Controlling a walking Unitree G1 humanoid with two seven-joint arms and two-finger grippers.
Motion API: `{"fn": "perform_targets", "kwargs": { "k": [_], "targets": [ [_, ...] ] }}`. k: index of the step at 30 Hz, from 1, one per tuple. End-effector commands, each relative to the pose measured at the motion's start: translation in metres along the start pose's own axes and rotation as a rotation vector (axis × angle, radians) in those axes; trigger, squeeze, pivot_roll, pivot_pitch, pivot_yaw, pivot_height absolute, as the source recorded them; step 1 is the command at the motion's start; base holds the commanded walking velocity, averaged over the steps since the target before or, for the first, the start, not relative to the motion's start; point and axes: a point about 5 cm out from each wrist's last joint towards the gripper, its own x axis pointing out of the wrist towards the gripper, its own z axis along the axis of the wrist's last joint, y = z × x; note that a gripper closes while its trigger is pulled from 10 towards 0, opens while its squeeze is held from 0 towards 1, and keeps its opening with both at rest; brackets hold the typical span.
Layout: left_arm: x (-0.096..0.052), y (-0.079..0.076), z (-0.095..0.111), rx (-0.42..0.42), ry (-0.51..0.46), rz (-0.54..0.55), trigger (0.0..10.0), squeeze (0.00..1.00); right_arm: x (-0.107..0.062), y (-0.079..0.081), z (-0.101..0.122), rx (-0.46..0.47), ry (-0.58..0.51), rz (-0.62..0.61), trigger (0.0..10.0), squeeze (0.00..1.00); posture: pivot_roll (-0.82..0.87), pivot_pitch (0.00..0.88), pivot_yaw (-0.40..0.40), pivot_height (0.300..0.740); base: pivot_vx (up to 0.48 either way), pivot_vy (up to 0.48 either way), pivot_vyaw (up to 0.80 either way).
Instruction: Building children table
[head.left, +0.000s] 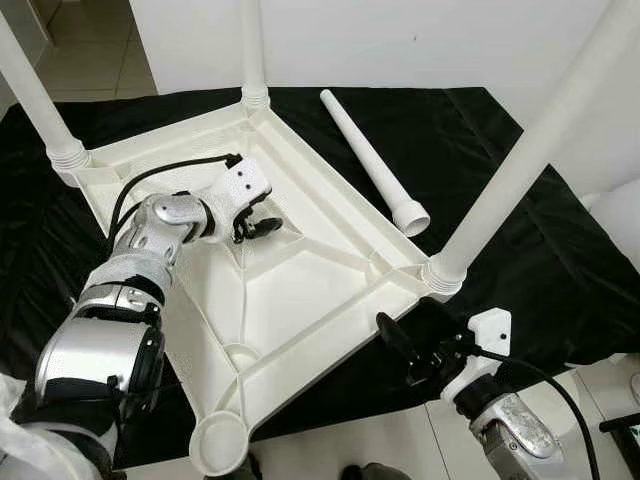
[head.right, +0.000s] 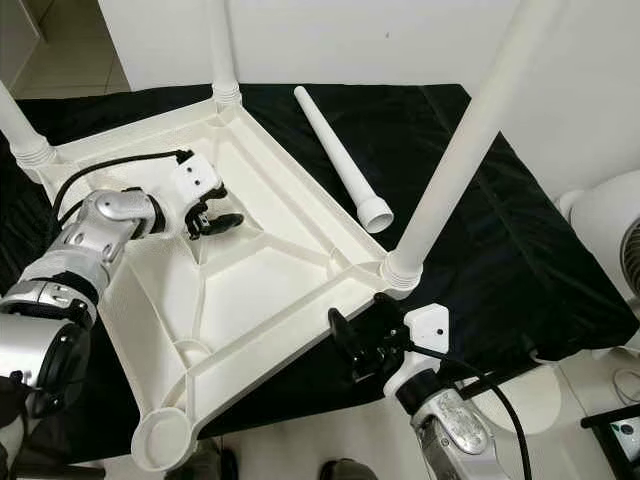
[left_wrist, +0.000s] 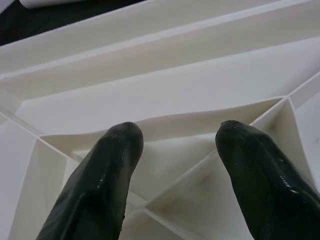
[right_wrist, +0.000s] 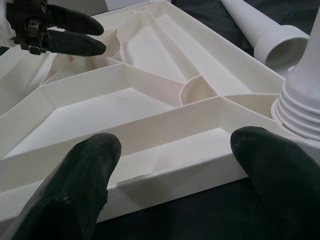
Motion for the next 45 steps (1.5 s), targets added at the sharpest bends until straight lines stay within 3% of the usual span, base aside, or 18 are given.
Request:
{"fn": "perform_targets", "kwargs": {
  "k": [1,9,14,26,38,45],
  "targets": [
    [0.000,-0.006,-0.002,0.027,-0.006,-0.053,10.0,0.00,-0.001,-0.002,-0.004,-0.006,0.021,-0.003,10.0,0.00,-0.04,0.052,-0.025,0.740,0.000,0.000,0.00],
    [0.001,-0.013,-0.006,0.049,0.011,-0.098,10.0,0.00,-0.001,-0.003,-0.004,-0.007,0.023,-0.003,10.0,0.00,-0.04,0.055,-0.019,0.740,0.000,0.000,0.00],
    [0.010,-0.019,-0.004,0.067,0.041,-0.091,10.0,0.00,0.000,-0.003,-0.003,-0.010,0.017,-0.008,10.0,0.00,-0.04,0.055,-0.012,0.740,0.000,0.000,0.00],
    [0.023,-0.017,0.000,0.075,0.139,-0.020,10.0,0.00,0.000,-0.003,-0.002,-0.014,0.011,-0.018,10.0,0.00,-0.05,0.059,0.003,0.740,0.000,0.000,0.00],
    [0.027,-0.020,0.003,0.149,0.179,-0.075,10.0,0.00,0.000,-0.002,-0.003,-0.014,0.012,-0.031,10.0,0.00,-0.06,0.067,0.019,0.740,0.000,0.000,0.00],
    [0.033,-0.034,-0.005,0.184,0.213,-0.110,10.0,0.00,-0.002,0.000,-0.003,-0.016,0.011,-0.041,10.0,0.00,-0.07,0.075,0.027,0.740,0.000,0.000,0.00]
  ]
}}
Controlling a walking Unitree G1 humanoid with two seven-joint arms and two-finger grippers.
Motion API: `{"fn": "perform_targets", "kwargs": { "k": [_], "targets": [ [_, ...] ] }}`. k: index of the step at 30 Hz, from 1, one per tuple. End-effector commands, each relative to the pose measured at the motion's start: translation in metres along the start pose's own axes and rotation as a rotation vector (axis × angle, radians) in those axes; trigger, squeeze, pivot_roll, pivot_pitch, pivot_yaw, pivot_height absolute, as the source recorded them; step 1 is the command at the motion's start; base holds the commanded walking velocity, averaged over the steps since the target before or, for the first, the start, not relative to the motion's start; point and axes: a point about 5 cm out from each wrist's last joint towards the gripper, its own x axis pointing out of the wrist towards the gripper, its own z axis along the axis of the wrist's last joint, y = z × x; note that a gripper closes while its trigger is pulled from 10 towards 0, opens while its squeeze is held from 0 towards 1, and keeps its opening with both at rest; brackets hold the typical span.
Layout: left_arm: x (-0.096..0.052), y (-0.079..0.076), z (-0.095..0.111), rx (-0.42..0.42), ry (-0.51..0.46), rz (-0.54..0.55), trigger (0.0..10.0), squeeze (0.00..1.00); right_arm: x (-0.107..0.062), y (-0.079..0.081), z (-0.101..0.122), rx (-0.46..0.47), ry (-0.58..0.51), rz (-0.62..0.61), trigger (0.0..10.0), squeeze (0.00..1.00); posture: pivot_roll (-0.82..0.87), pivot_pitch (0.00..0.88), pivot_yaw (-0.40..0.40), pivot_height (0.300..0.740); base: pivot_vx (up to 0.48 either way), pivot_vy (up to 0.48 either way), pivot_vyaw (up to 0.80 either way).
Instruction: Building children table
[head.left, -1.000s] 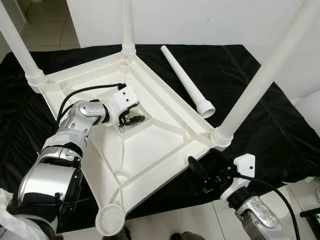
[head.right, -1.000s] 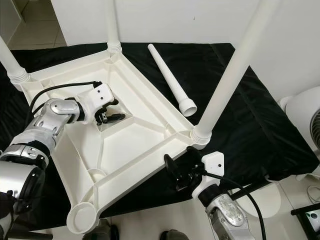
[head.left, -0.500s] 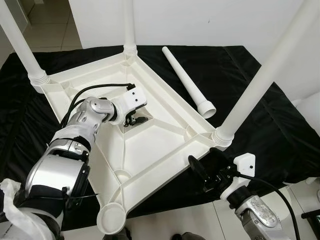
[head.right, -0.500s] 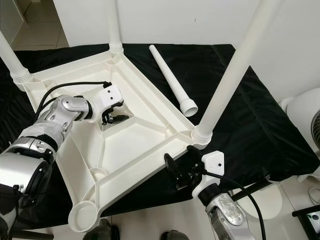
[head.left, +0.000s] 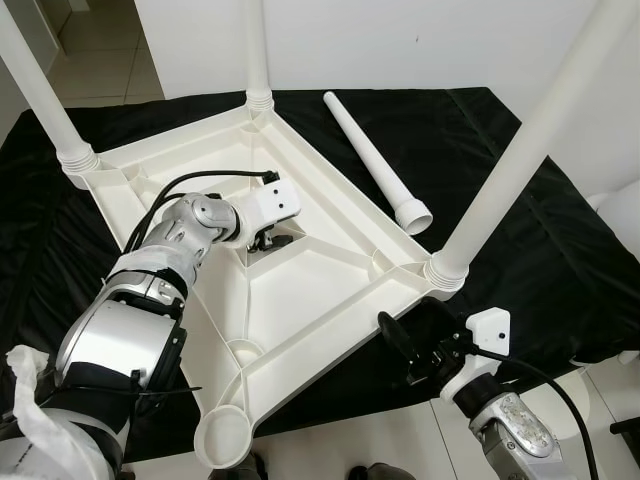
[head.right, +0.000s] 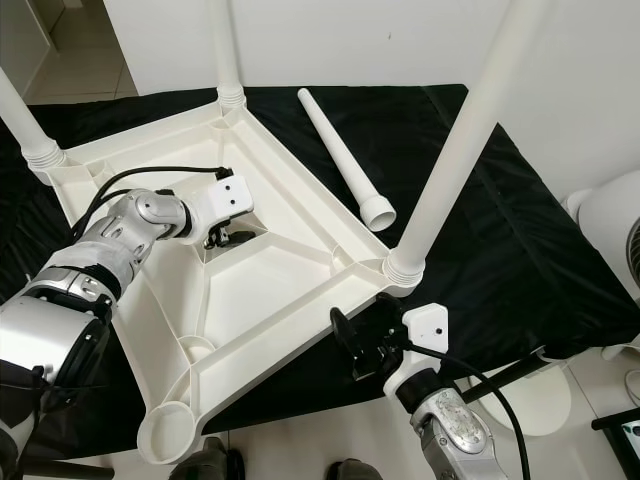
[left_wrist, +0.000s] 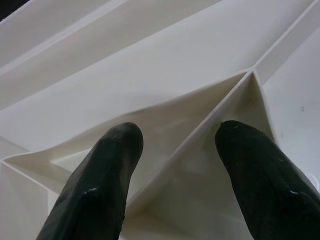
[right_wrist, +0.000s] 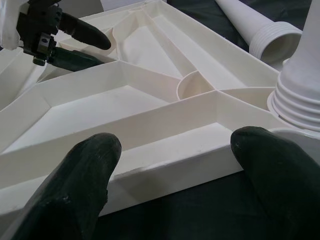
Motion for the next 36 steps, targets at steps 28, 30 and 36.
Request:
{"fn": "perform_targets", "kwargs": {
  "k": [28,30,36],
  "targets": [
    [0.017,-0.037,-0.004,-0.080,-0.054,-0.159,0.0,0.00,-0.003,0.003,-0.002,-0.001,0.007,-0.010,10.0,0.00,-0.07,0.083,0.032,0.740,0.000,0.000,0.00],
    [0.017,-0.038,-0.004,-0.078,-0.055,-0.159,0.0,0.00,-0.003,0.002,-0.002,-0.001,0.007,-0.011,10.0,0.00,-0.07,0.083,0.031,0.740,0.000,0.000,0.00],
    [0.016,-0.035,-0.003,-0.090,-0.070,-0.134,10.0,0.00,-0.003,0.003,-0.003,0.001,0.009,-0.012,10.0,0.00,-0.07,0.080,0.030,0.740,0.000,0.000,0.00]
  ]
}}
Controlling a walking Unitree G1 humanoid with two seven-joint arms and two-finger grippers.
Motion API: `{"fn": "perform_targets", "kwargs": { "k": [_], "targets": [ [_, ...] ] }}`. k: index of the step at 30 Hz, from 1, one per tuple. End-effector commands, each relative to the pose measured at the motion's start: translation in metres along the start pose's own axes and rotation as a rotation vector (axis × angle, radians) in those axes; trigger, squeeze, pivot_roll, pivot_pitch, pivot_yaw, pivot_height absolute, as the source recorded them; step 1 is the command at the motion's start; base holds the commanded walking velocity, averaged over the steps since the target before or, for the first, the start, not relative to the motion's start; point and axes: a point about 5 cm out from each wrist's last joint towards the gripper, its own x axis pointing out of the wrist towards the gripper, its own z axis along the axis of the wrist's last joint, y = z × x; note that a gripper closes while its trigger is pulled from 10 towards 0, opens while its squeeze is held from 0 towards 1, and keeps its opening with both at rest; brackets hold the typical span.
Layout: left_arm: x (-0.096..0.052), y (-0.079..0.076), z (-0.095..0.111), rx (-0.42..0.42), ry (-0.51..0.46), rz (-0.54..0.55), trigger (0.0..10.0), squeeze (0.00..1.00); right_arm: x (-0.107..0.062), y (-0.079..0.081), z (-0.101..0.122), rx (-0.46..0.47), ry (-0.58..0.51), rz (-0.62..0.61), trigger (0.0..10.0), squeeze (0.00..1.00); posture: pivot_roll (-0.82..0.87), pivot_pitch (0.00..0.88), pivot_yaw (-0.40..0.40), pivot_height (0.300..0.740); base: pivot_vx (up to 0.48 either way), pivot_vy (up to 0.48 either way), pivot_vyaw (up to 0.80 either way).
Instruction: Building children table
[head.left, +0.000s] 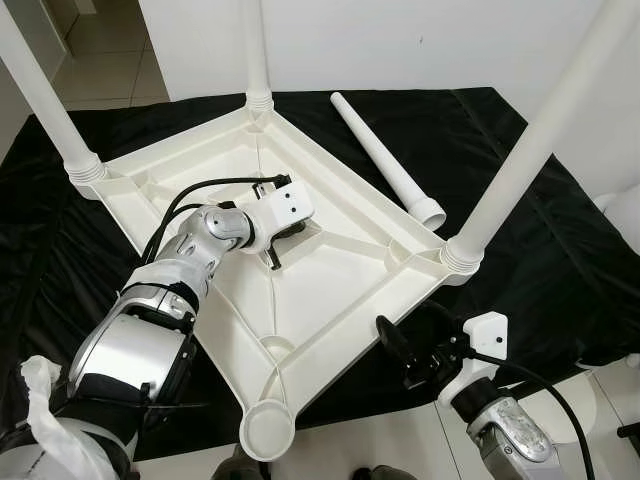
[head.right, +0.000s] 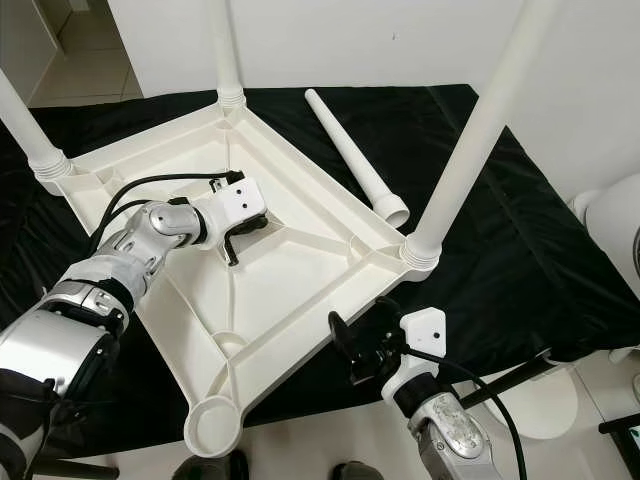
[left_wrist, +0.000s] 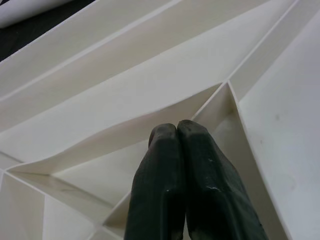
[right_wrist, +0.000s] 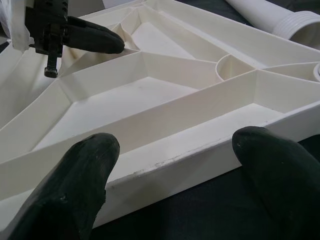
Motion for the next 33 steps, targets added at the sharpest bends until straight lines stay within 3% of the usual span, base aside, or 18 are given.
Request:
{"fn": "perform_targets", "kwargs": {
  "k": [1,3,4,5,15,16,17,18,27,33],
  "targets": [
    [0.005,-0.020,-0.012,-0.040,0.046,-0.154,10.0,0.00,-0.001,0.001,0.000,-0.005,-0.002,-0.003,10.0,0.00,-0.07,0.078,0.027,0.740,0.000,0.000,0.00],
    [0.005,-0.020,-0.010,-0.056,0.028,-0.158,10.0,0.00,-0.001,0.001,0.001,-0.005,-0.003,-0.002,10.0,0.00,-0.07,0.079,0.026,0.740,0.000,0.000,0.00],
    [0.005,-0.018,-0.009,-0.063,0.026,-0.149,10.0,0.26,-0.001,0.001,0.001,-0.005,-0.003,-0.001,10.0,0.00,-0.07,0.078,0.026,0.740,0.000,0.000,0.00],
    [0.006,-0.017,-0.008,-0.074,0.025,-0.143,10.0,1.00,-0.001,0.001,0.001,-0.006,-0.003,-0.001,10.0,0.00,-0.07,0.079,0.025,0.740,0.000,0.000,0.00],
    [0.003,-0.008,-0.006,-0.061,0.042,-0.109,10.0,1.00,-0.003,0.004,0.006,0.001,-0.025,0.009,10.0,0.00,-0.08,0.089,0.027,0.740,0.000,0.000,0.00],
    [0.001,-0.005,-0.006,-0.064,0.045,-0.110,10.0,0.80,-0.005,0.005,0.008,0.006,-0.032,0.009,10.0,0.00,-0.08,0.090,0.026,0.740,0.000,0.000,0.00],
    [0.000,-0.003,-0.006,-0.065,0.049,-0.115,10.0,0.70,-0.006,0.005,0.009,0.009,-0.036,0.009,10.0,0.00,-0.08,0.092,0.025,0.740,0.000,0.000,0.00],
    [-0.001,-0.002,-0.006,-0.063,0.050,-0.126,10.0,0.00,-0.007,0.006,0.011,0.011,-0.042,0.009,10.0,0.00,-0.08,0.094,0.025,0.740,0.000,0.000,0.00],
    [-0.010,0.008,0.002,-0.103,-0.007,-0.206,10.0,0.00,-0.010,0.005,0.026,0.018,-0.101,-0.014,10.0,0.00,-0.08,0.101,0.028,0.740,0.000,0.000,0.00],
    [-0.003,0.008,0.007,-0.146,0.032,-0.171,10.0,0.00,-0.009,0.007,0.029,0.013,-0.107,-0.008,10.0,0.00,-0.08,0.110,0.030,0.740,0.000,0.000,0.00]
  ]
}}
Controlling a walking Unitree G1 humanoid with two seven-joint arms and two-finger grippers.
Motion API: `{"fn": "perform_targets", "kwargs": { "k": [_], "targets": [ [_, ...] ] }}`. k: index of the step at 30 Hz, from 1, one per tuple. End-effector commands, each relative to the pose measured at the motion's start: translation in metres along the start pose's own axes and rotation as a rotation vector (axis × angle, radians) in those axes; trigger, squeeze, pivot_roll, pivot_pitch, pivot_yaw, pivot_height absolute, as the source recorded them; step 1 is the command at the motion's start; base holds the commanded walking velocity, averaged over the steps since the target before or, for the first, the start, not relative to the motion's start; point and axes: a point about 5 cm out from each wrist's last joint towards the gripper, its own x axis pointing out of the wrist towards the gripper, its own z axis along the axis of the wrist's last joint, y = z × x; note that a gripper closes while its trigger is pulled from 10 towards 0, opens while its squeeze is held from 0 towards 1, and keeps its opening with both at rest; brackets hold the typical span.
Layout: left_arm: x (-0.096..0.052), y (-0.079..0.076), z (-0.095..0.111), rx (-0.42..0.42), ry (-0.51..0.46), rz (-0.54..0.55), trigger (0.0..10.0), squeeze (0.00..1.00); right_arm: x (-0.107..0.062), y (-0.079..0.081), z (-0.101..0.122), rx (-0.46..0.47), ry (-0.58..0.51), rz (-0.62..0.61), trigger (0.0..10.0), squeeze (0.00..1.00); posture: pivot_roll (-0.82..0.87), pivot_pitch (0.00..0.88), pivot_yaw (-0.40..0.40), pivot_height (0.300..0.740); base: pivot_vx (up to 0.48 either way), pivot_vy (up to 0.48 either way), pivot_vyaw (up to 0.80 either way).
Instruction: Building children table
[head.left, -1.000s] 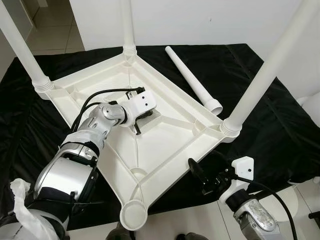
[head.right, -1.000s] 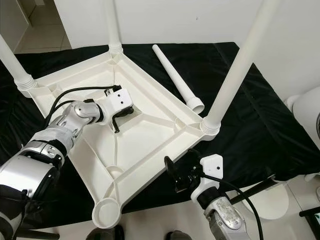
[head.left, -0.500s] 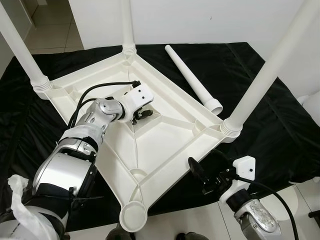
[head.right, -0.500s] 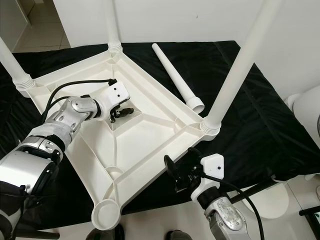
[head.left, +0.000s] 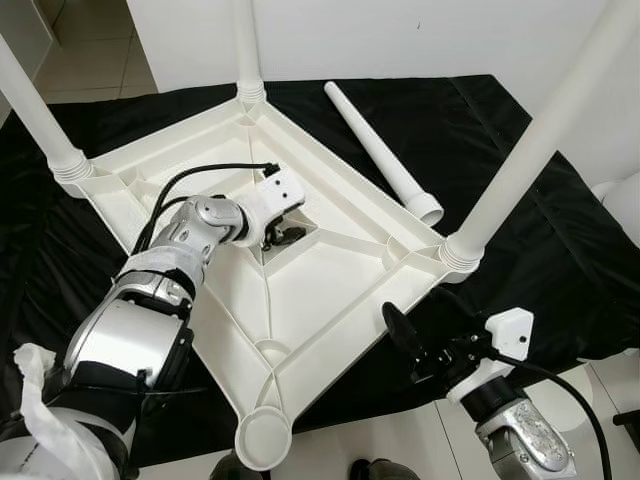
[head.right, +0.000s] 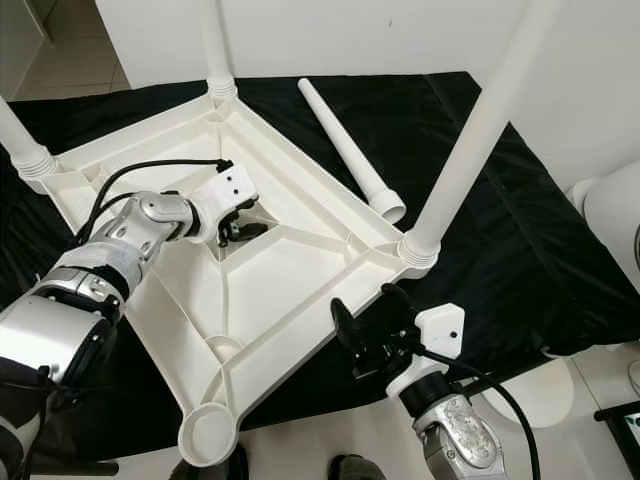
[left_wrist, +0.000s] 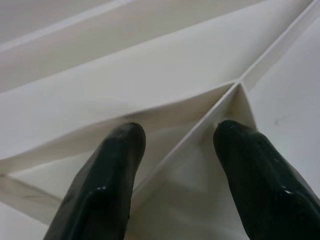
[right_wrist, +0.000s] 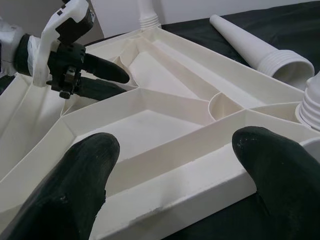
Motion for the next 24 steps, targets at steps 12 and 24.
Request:
{"fn": "perform_targets", "kwargs": {
  "k": [12,24],
  "targets": [
    [0.0073,-0.0085,0.0040,0.001,0.063,-0.118,10.0,0.00,-0.0031,0.0002,0.0018,0.004,0.011,-0.015,10.0,0.00,-0.08,0.115,0.038,0.740,0.000,0.000,0.00],
    [0.0111,-0.0120,0.0102,0.045,0.065,-0.156,3.4,0.00,-0.0042,-0.0012,0.0011,-0.001,0.014,-0.040,10.0,0.00,-0.09,0.113,0.058,0.740,0.000,0.000,0.00]
  ]
}}
